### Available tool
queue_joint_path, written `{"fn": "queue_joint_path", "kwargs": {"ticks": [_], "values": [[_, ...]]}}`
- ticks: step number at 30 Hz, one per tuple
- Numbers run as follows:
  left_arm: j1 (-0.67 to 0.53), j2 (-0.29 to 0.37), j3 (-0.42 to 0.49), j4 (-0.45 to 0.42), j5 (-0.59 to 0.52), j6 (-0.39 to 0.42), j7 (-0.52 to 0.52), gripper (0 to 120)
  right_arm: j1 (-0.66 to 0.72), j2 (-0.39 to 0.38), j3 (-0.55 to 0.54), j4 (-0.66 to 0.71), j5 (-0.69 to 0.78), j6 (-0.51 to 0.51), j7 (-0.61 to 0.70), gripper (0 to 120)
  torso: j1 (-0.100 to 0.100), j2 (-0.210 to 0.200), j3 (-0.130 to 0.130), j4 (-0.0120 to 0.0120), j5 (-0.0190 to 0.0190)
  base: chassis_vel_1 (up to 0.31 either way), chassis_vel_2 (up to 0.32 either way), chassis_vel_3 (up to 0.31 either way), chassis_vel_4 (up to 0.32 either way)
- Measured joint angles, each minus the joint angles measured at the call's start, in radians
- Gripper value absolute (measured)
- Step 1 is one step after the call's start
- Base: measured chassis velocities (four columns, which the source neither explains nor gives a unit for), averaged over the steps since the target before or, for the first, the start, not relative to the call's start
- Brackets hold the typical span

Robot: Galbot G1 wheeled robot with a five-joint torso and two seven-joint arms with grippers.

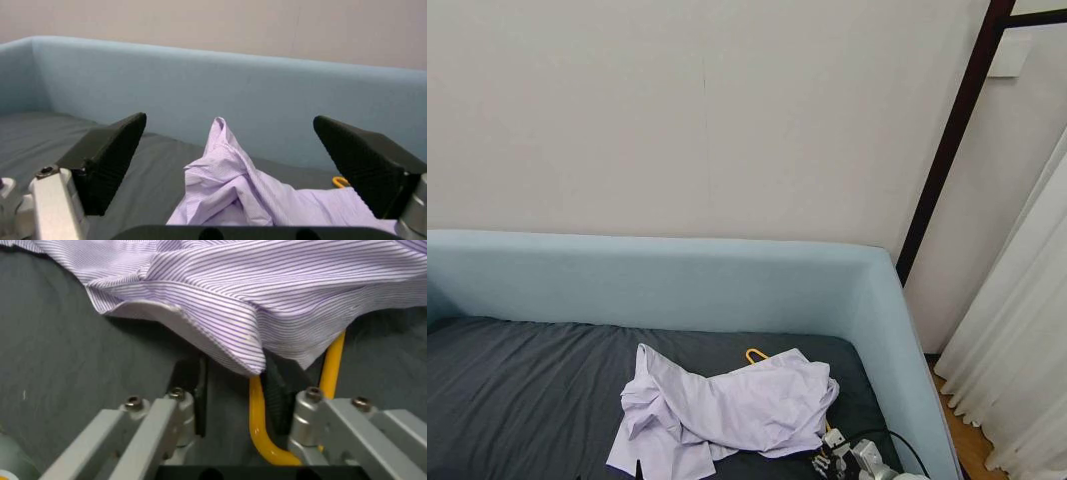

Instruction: Pick up the clothes from the sofa and hang them on the clothes hanger.

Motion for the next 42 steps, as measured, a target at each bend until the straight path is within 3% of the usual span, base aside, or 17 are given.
{"fn": "queue_joint_path", "kwargs": {"ticks": [8, 18, 22, 25, 28, 29, 30, 35, 42], "values": [[-0.007, -0.001, 0.002, 0.009, 0.000, 0.000, 0.001, 99, -0.006, -0.016, -0.001, 0.015, -0.040, 0.007, -0.001, 1, 0.000, 0.000, 0.000, -0.0001, 0.0003, 0.000, 0.000, 0.000, 0.000], [0.001, 0.010, 0.006, 0.005, 0.000, -0.009, 0.001, 99, -0.006, -0.063, -0.012, 0.137, -0.019, -0.006, 0.001, 0, 0.000, 0.000, 0.000, 0.0000, -0.0006, 0.000, 0.000, 0.000, 0.000], [0.001, 0.017, 0.007, 0.004, 0.002, -0.011, 0.002, 99, -0.001, -0.100, -0.013, 0.288, 0.087, -0.105, 0.047, 0, 0.000, 0.000, 0.000, -0.0001, -0.0006, 0.000, 0.000, 0.000, 0.000], [0.006, 0.025, 0.007, 0.004, 0.011, -0.019, 0.003, 99, 0.043, -0.121, 0.000, 0.448, 0.259, -0.217, 0.111, 0, 0.000, 0.000, 0.000, 0.0002, -0.0005, 0.000, 0.000, 0.000, 0.000], [0.008, 0.030, 0.008, 0.006, 0.017, -0.025, 0.003, 99, 0.084, -0.125, 0.001, 0.504, 0.366, -0.266, 0.149, 0, 0.000, 0.000, 0.000, -0.0002, 0.0000, 0.000, 0.000, 0.000, 0.000], [0.011, 0.043, 0.009, 0.009, 0.024, -0.035, 0.004, 99, 0.214, -0.129, 0.004, 0.577, 0.548, -0.335, 0.224, 0, 0.000, 0.000, 0.000, 0.0004, -0.0003, 0.000, 0.000, 0.000, 0.000], [0.013, 0.054, 0.005, 0.007, 0.024, -0.040, 0.004, 98, 0.292, -0.134, 0.004, 0.602, 0.634, -0.361, 0.259, 0, 0.000, 0.000, 0.000, 0.0002, 0.0000, 0.000, 0.000, 0.000, 0.000], [0.018, 0.082, -0.002, -0.003, 0.023, -0.059, 0.018, 97, 0.415, -0.136, 0.011, 0.635, 0.803, -0.396, 0.325, 0, 0.000, 0.000, 0.000, -0.0002, -0.0001, 0.000, 0.000, 0.000, 0.000], [0.077, 0.138, -0.027, -0.033, 0.020, -0.086, 0.035, 97, 0.466, -0.121, 0.031, 0.668, 0.913, -0.413, 0.387, 0, 0.000, 0.000, 0.000, 0.0001, -0.0002, 0.000, 0.000, 0.000, 0.000]]}}
